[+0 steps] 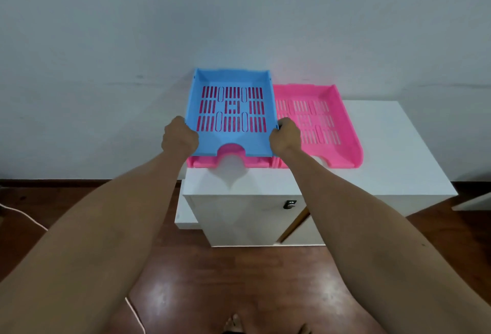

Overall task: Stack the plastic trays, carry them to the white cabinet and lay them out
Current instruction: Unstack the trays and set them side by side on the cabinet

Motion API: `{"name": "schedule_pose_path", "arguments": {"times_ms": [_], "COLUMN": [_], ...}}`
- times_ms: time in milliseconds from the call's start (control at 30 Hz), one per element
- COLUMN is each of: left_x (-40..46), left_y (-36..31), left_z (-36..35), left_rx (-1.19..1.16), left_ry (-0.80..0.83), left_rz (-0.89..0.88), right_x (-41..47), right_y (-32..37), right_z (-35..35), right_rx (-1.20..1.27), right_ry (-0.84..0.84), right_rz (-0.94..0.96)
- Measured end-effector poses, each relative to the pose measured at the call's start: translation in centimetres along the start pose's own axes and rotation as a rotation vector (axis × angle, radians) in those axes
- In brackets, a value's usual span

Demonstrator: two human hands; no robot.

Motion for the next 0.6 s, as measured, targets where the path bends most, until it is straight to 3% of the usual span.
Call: {"name": "schedule_pose_path", "arguments": {"times_ms": [300,600], "left_x": [-1.8,-7.3], "left_y": [-3.3,-10.8], "left_z": [2.9,0.9], "left_rx": [0.016,-0.064], "left_ry": [-0.156,-0.064], "left_rz": [-0.099,-0.283], "right_x": [-0.7,2.1], "right_y": [1.8,-2.3], "right_z": [3.5,13.3], "right_rx": [0.135,0.116], "right_ry": [-0.093,-0.235], "right_rz": [-0.021,-0.011]}}
Point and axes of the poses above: each hand's wrist, its own x-axis towards the middle knuckle, its own z-axis out of the back of the hand, y = z × x, the point moved 1 cm from there along x, towards the middle knuckle, and after that the axes turned 14 degrees about -y, right-handed, at the moved point
